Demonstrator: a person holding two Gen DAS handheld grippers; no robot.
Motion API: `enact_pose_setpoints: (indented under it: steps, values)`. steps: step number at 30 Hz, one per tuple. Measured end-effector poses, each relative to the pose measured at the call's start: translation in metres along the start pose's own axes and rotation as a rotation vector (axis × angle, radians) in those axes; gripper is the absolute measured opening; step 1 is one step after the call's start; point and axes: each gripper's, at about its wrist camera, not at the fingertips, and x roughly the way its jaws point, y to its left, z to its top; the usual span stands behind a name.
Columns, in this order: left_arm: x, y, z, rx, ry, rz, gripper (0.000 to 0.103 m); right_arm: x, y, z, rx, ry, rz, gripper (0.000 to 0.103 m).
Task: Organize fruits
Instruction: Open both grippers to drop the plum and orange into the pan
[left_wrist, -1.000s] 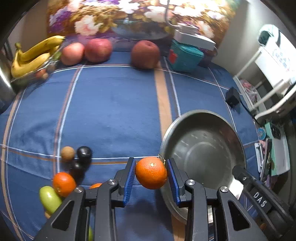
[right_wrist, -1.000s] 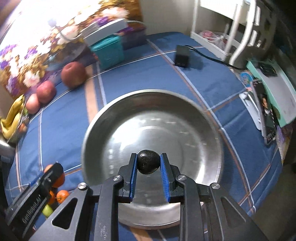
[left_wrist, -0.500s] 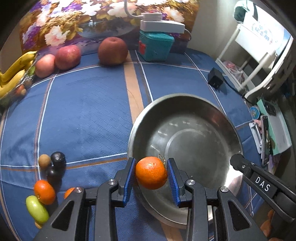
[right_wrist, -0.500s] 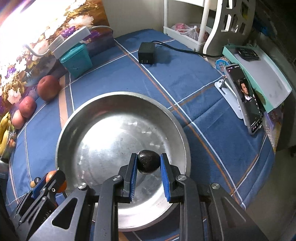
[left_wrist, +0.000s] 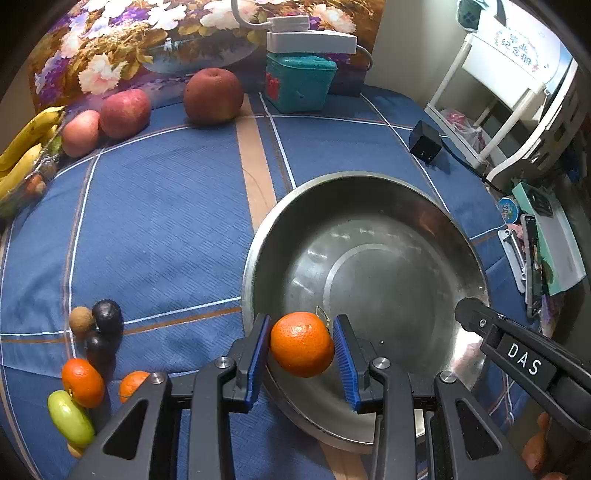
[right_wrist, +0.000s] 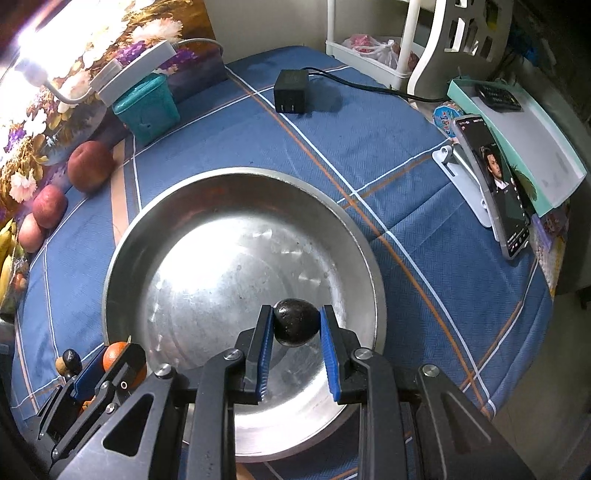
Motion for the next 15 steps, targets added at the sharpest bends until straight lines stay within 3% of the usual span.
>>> enact_pose_setpoints:
  steps: [9, 15]
  values:
    - [-0.006, 0.0, 0.002, -0.004, -0.01, -0.018, 0.042, -0.004, 0.002, 0.001, -0.01, -0.014, -0.002, 0.036]
    - [-0.011, 0.01, 0.003, -0.041, -0.01, 0.002, 0.061, -0.008, 0.005, 0.001, -0.017, -0.02, 0.003, 0.043]
